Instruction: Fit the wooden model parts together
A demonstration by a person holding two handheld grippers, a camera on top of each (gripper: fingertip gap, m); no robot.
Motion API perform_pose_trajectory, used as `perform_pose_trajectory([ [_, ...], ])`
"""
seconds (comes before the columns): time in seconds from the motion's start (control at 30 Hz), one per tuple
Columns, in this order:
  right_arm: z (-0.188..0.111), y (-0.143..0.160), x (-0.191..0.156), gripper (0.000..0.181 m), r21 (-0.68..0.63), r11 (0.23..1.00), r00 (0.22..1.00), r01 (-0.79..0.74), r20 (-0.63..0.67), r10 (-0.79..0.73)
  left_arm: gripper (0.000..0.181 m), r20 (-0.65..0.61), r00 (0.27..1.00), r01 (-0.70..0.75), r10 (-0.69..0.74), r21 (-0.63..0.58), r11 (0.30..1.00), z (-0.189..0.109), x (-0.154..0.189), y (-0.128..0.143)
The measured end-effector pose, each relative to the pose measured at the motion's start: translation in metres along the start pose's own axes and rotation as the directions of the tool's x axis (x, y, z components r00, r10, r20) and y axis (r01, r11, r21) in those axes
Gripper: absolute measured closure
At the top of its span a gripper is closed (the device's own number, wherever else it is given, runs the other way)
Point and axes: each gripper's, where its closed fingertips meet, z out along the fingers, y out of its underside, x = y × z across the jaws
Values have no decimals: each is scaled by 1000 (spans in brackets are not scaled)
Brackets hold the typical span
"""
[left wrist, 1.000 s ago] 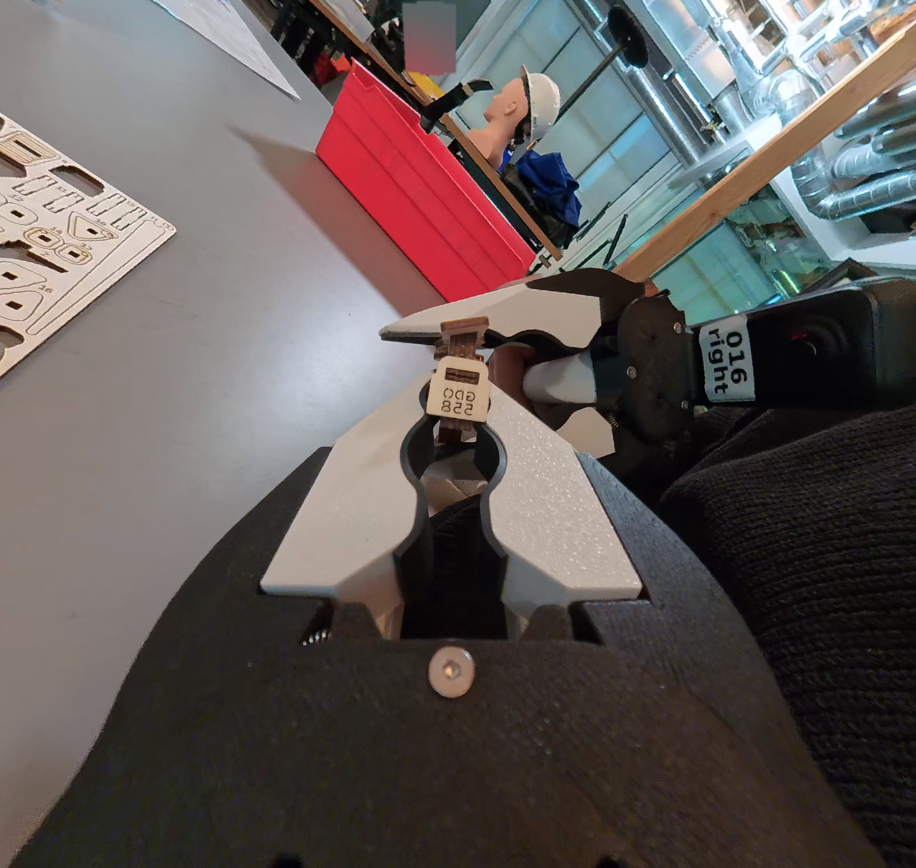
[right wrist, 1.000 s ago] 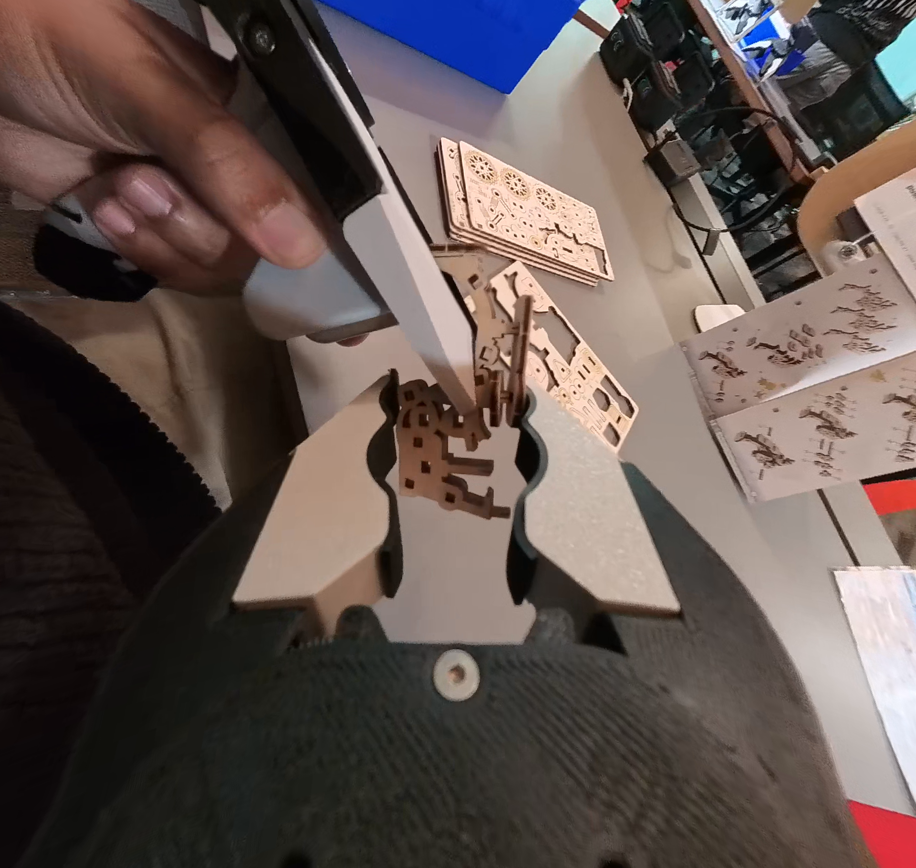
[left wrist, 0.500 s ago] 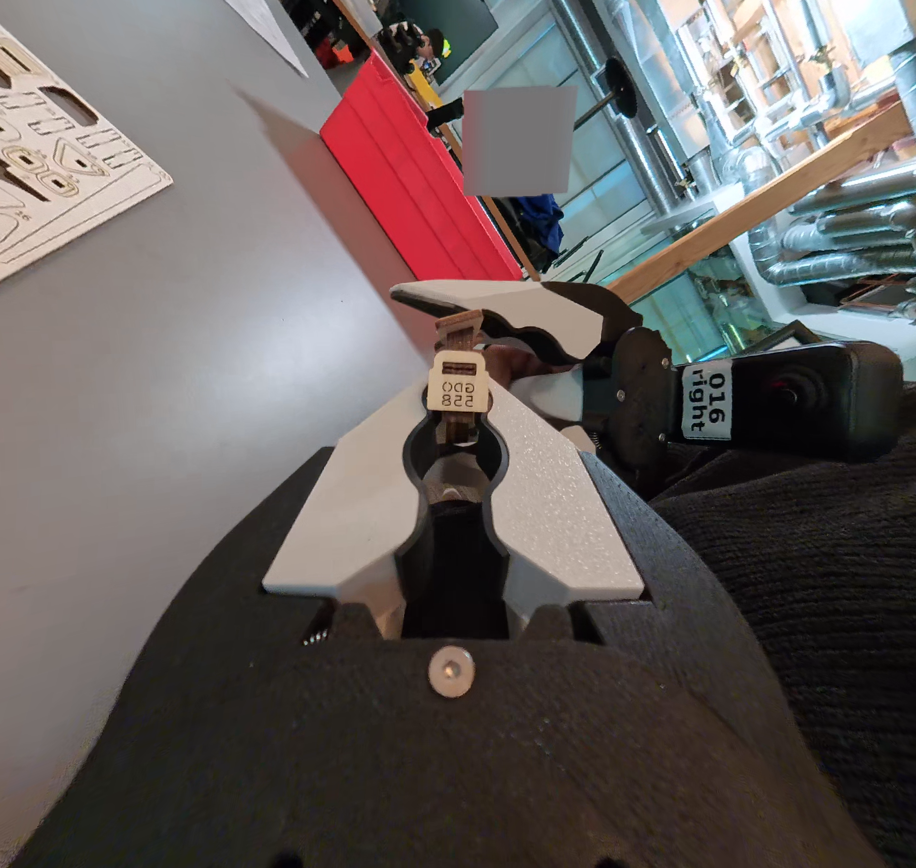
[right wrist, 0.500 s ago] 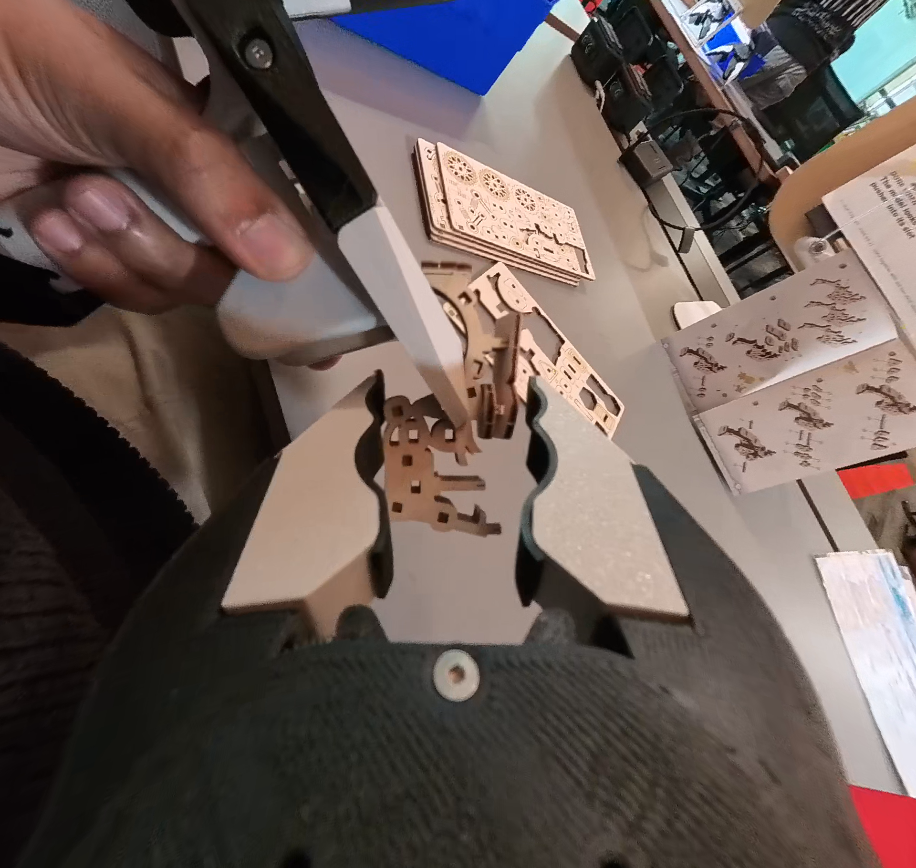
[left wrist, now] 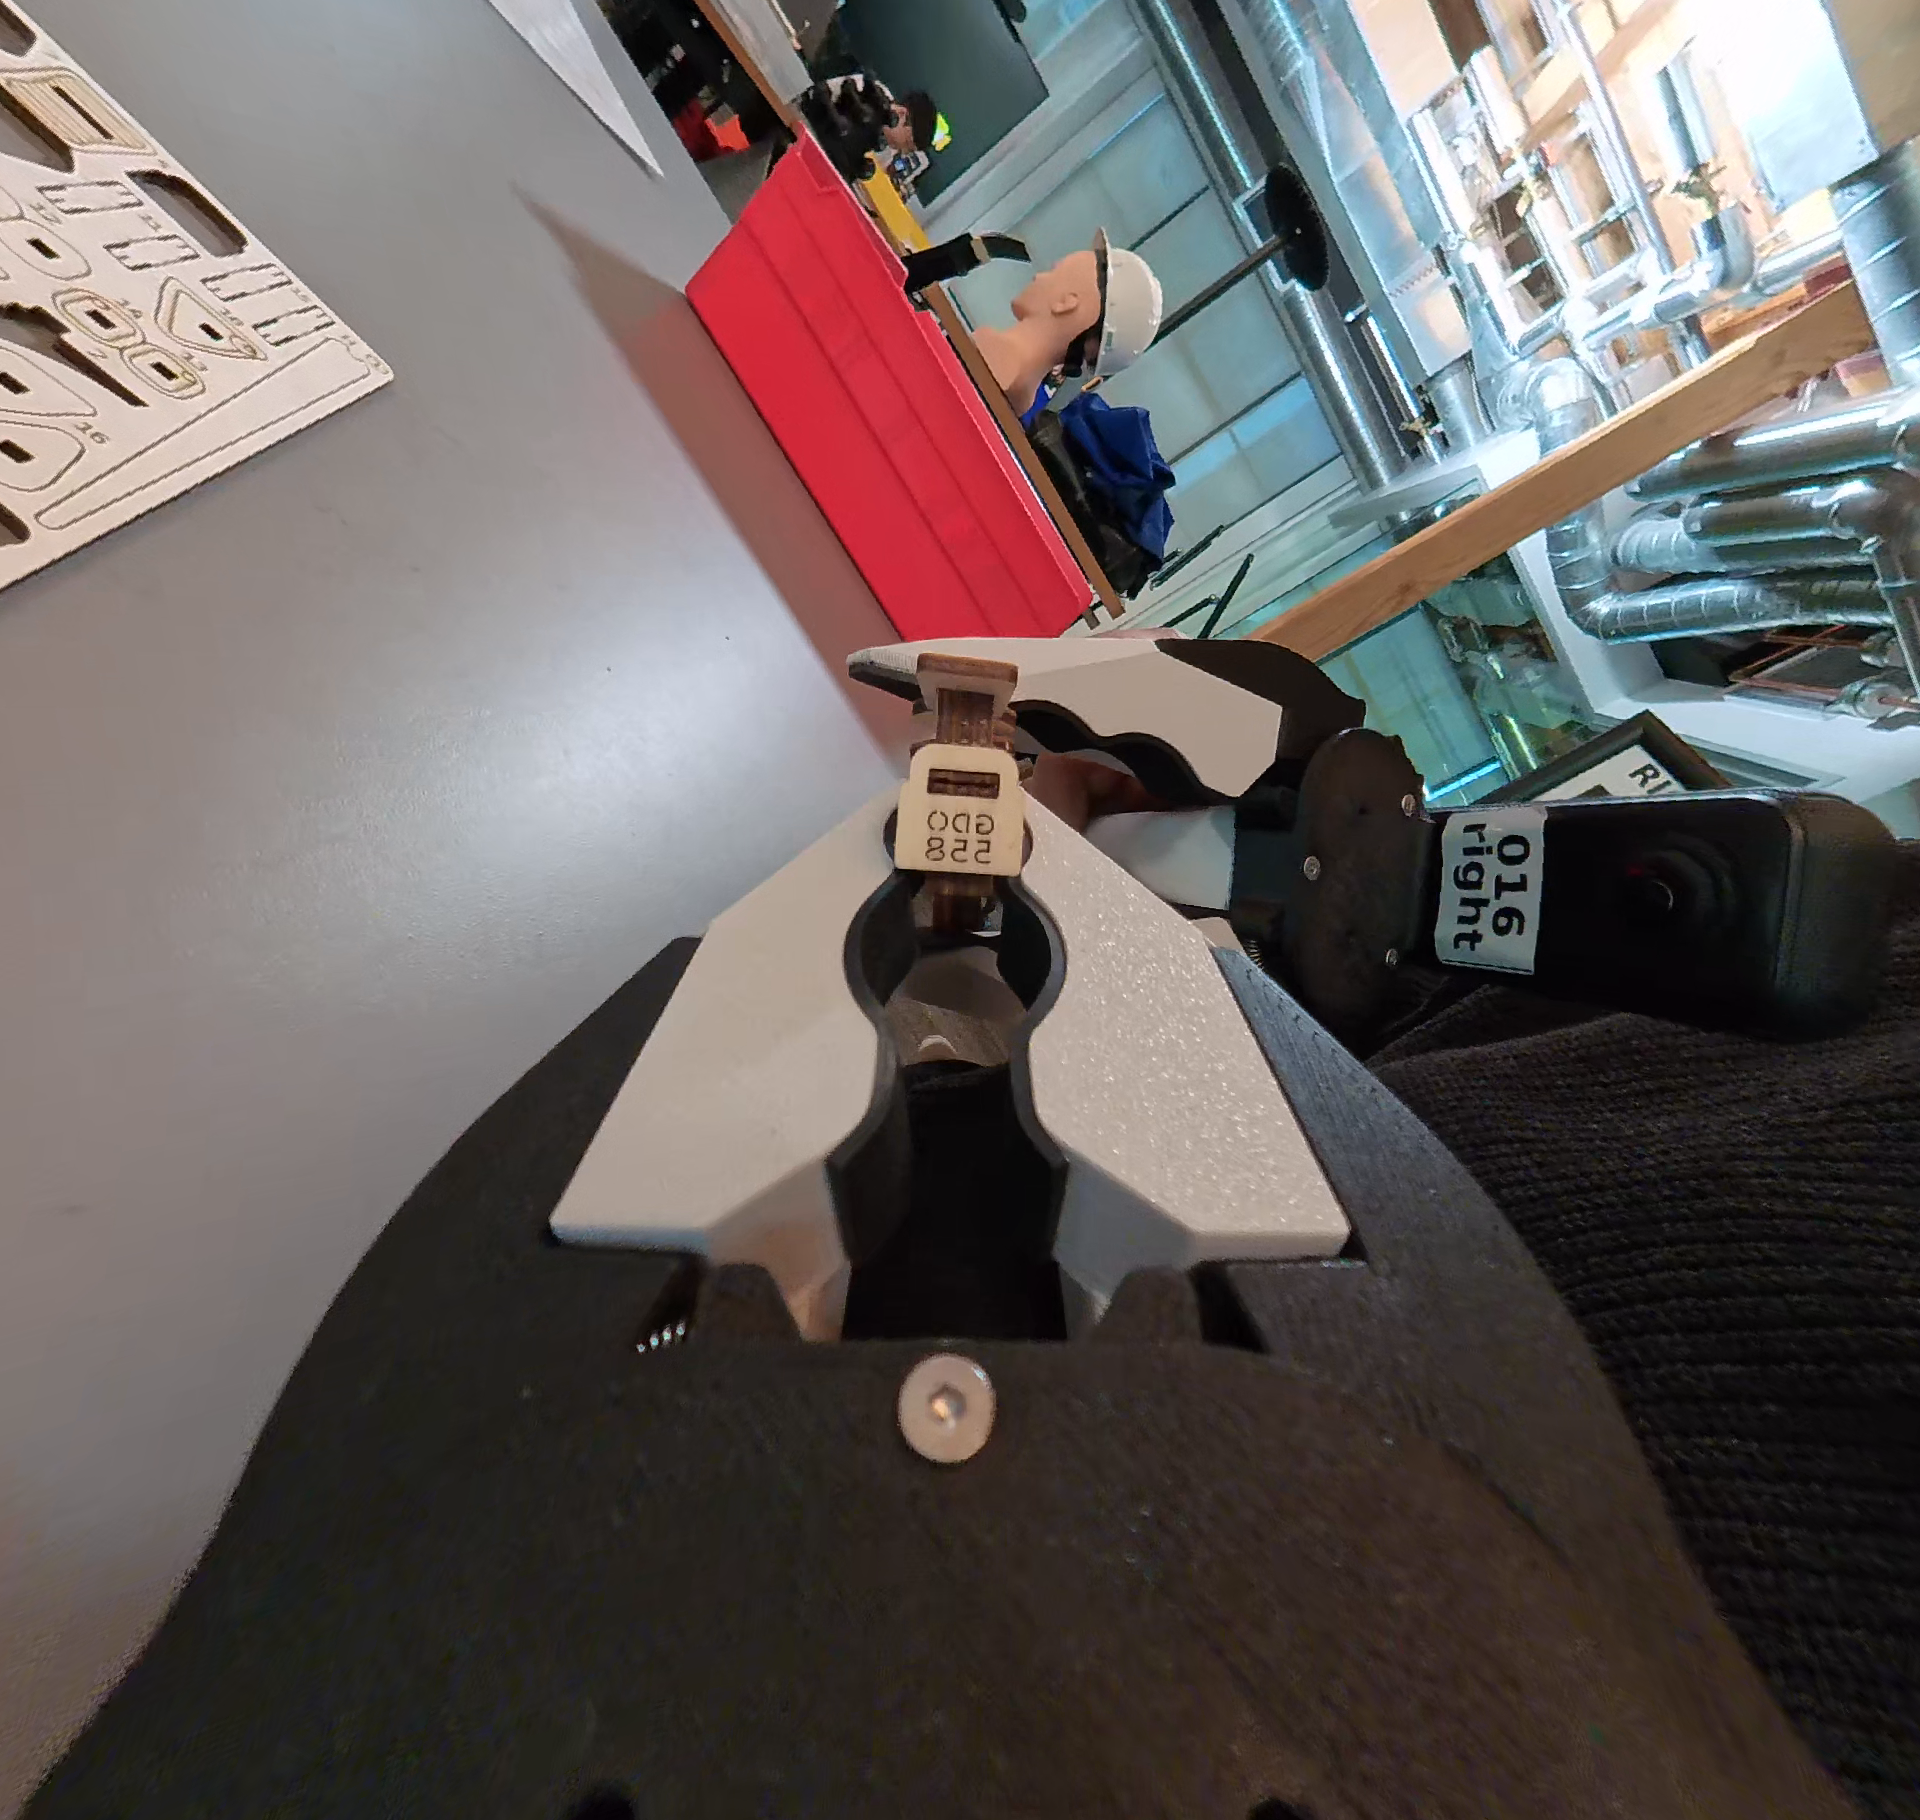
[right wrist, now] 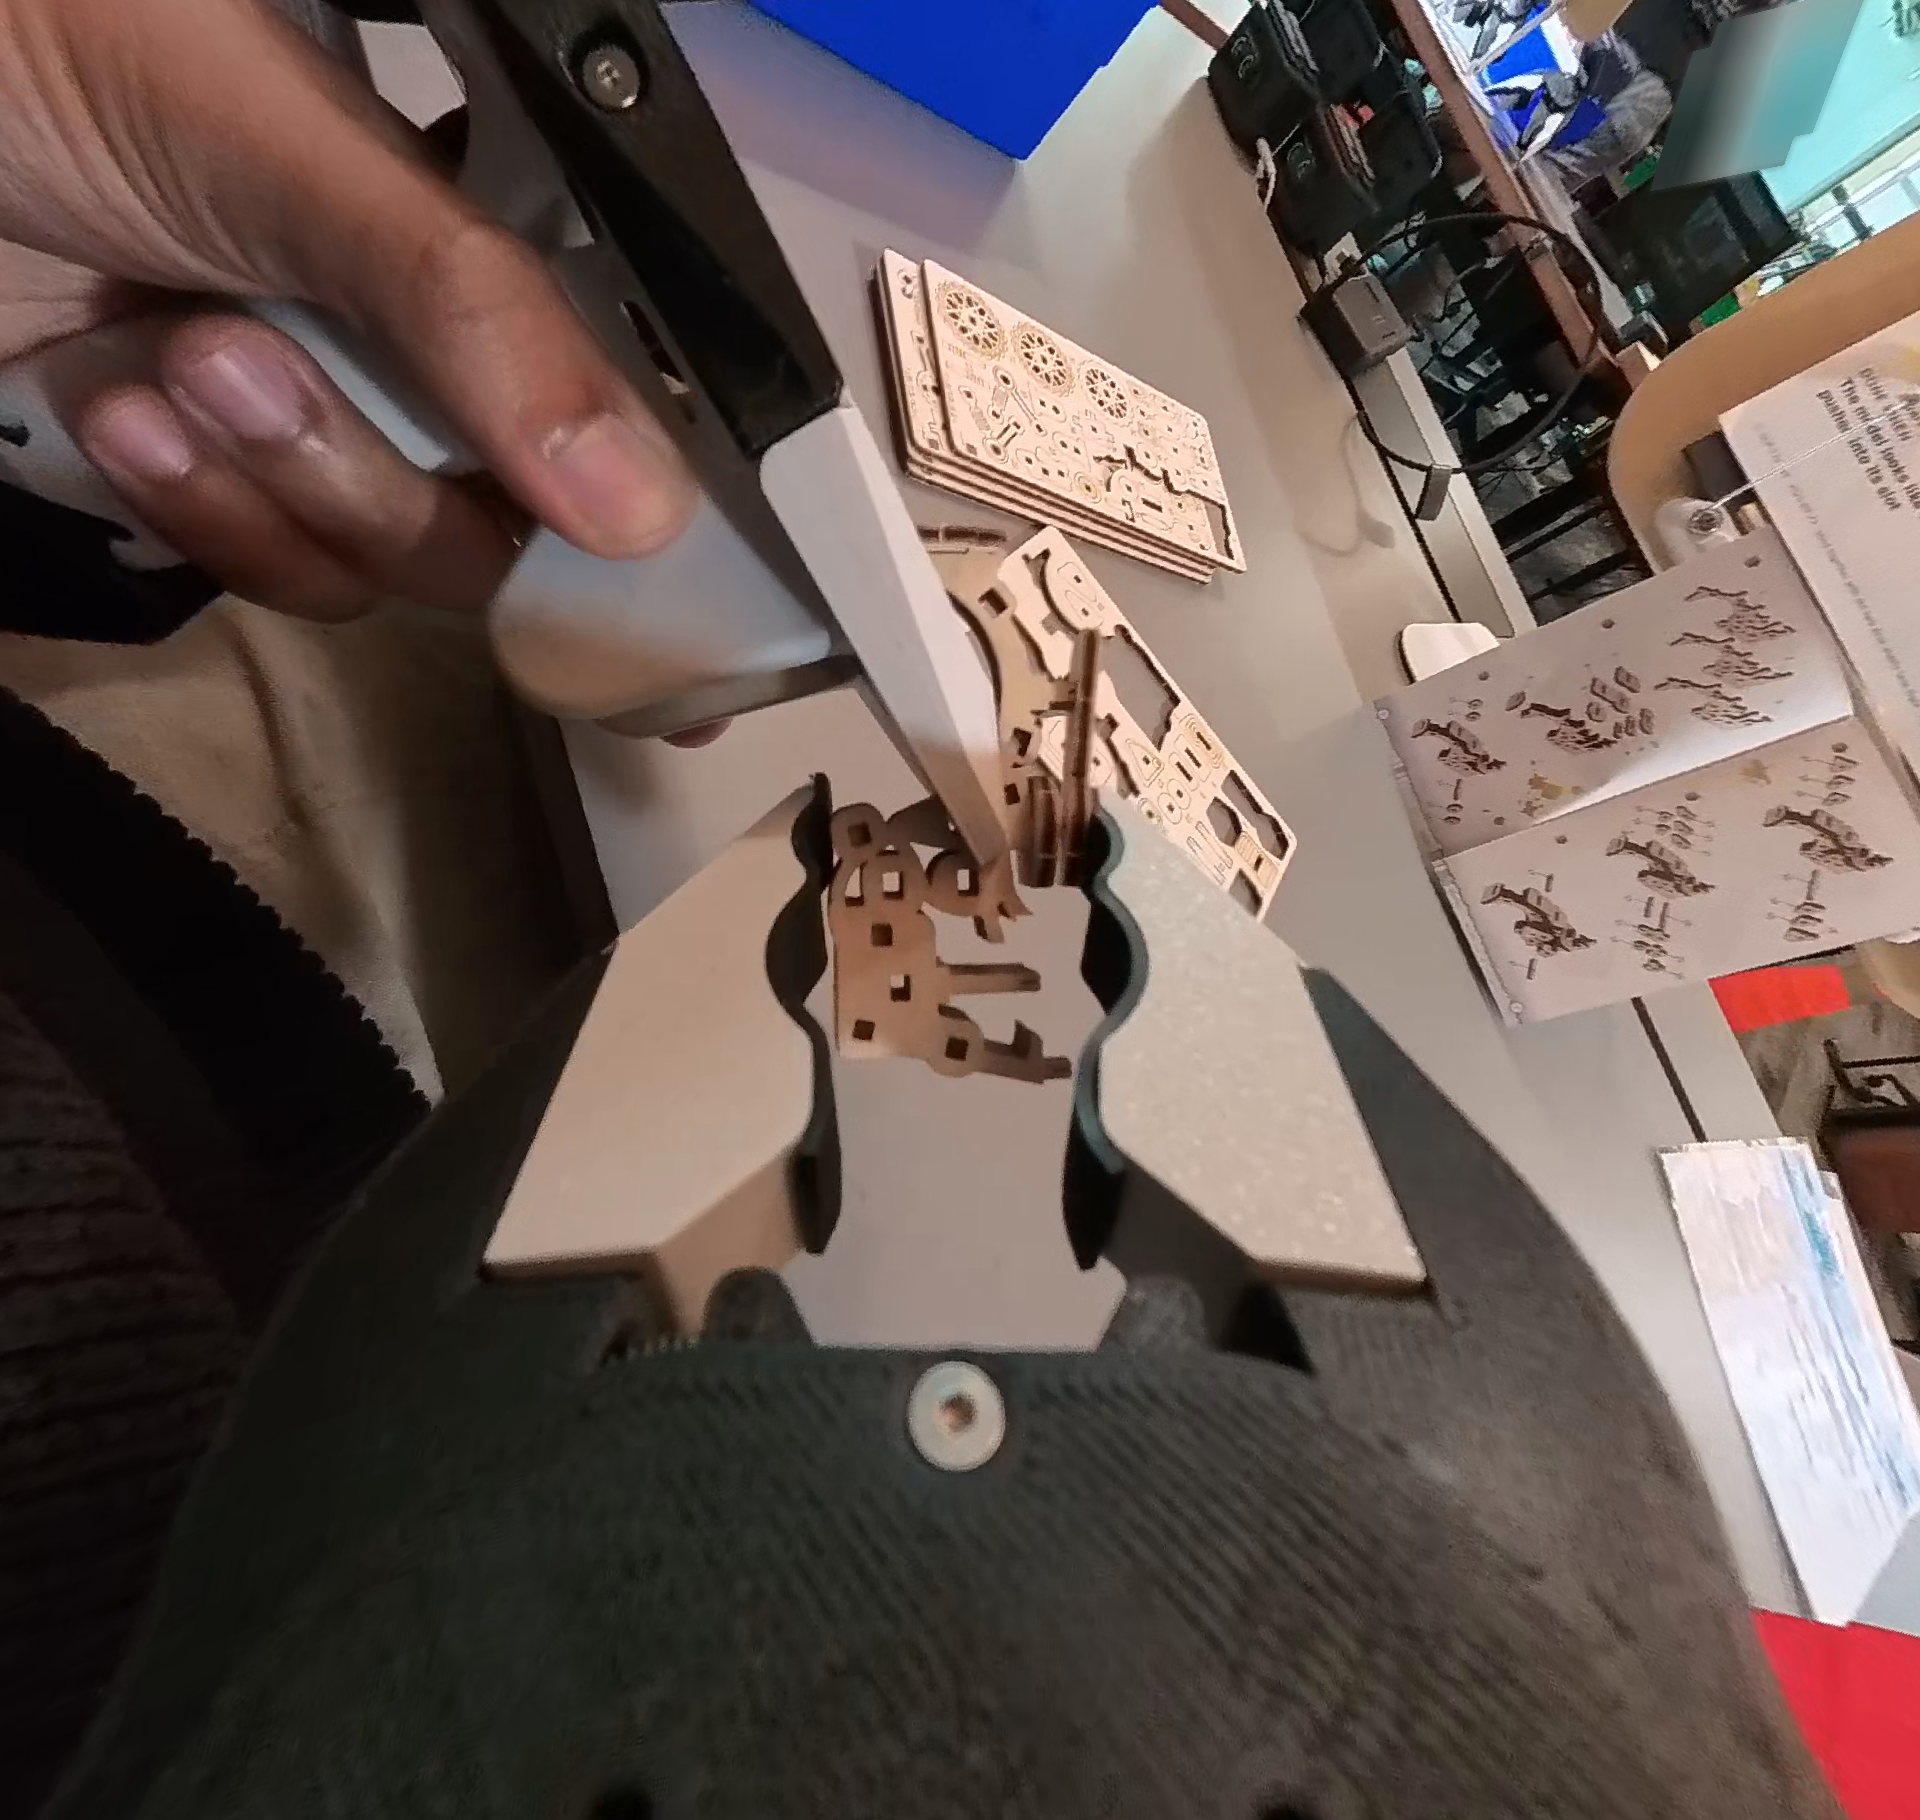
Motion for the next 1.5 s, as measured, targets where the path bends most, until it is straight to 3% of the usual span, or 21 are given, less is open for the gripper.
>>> perform_pose_trajectory([
  [0.33,-1,1,-2,135,-18,1000,999,-1,35,1,174,-4,1000,-27,27,-7,1000,0,2,1],
  [0.5,-5,-4,1,135,41,975,965,-217,156,208,170,-32,996,-85,85,-2,996,2,9,-2],
  [0.53,-7,-6,2,135,56,959,945,-279,194,264,167,-45,994,-99,99,2,995,2,12,-4],
  [0.67,-19,-10,13,135,100,877,849,-470,324,418,113,-68,990,-123,123,2,992,0,13,-12],
  [0.73,-28,-15,16,135,124,822,782,-555,414,466,102,-95,987,-134,133,3,991,-1,17,-15],
  [0.87,-47,-27,10,135,158,757,678,-633,585,445,115,-207,947,-224,247,129,966,-9,49,-29],
  [1.1,-66,-34,2,135,280,801,748,-529,600,284,139,-215,835,-471,507,197,860,-20,75,-26],
  [1.5,-69,-38,-9,135,287,794,723,-536,642,256,137,-246,804,-514,541,172,841,-16,81,-14],
])
